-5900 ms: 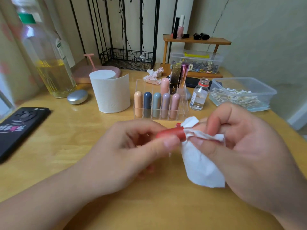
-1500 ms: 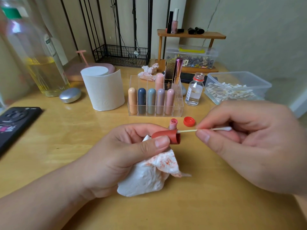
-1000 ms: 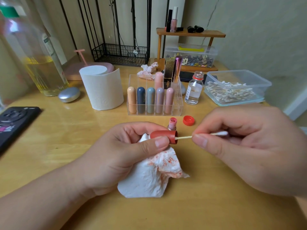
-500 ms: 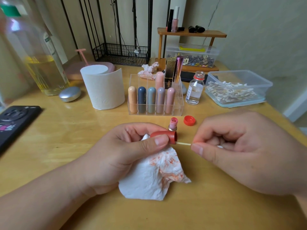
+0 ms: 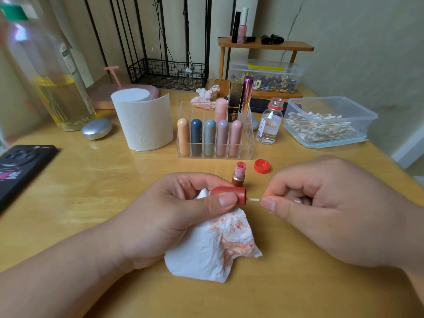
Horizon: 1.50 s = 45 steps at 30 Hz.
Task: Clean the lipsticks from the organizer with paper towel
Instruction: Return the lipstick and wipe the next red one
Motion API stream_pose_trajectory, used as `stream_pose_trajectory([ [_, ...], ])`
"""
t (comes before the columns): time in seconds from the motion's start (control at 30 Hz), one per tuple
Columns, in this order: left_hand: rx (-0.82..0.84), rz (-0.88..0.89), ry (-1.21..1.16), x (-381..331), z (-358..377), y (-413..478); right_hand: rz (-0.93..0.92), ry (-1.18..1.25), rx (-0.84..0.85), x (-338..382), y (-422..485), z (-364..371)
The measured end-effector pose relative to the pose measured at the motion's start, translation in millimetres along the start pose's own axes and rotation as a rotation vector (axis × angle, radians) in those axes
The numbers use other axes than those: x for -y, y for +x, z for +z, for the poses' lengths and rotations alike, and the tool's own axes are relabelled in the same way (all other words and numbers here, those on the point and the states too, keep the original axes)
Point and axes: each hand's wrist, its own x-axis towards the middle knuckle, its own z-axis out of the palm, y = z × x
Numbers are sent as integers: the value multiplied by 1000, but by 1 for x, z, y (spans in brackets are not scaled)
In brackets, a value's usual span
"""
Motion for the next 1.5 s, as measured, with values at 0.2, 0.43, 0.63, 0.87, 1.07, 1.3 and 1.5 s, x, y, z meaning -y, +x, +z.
stream_pose_trajectory([
  [0.2,16,13,60,-1,-1,0,-18,110,94,5,-1,-3],
  [0.43,16,45,117,0,-1,0,62,-40,61,9,1,-2],
  [0.63,36,65,112,2,-2,1,114,0,145,9,-1,-3],
  [0.87,52,61,129,2,-3,2,59,131,94,7,-1,-7],
  [1.07,32,32,40,2,-6,3,94,5,26,4,1,-9],
  [1.3,38,20,43,3,-6,3,101,135,154,3,-1,-13],
  [1.5,42,30,40,2,-6,4,101,159,72,3,1,-14],
])
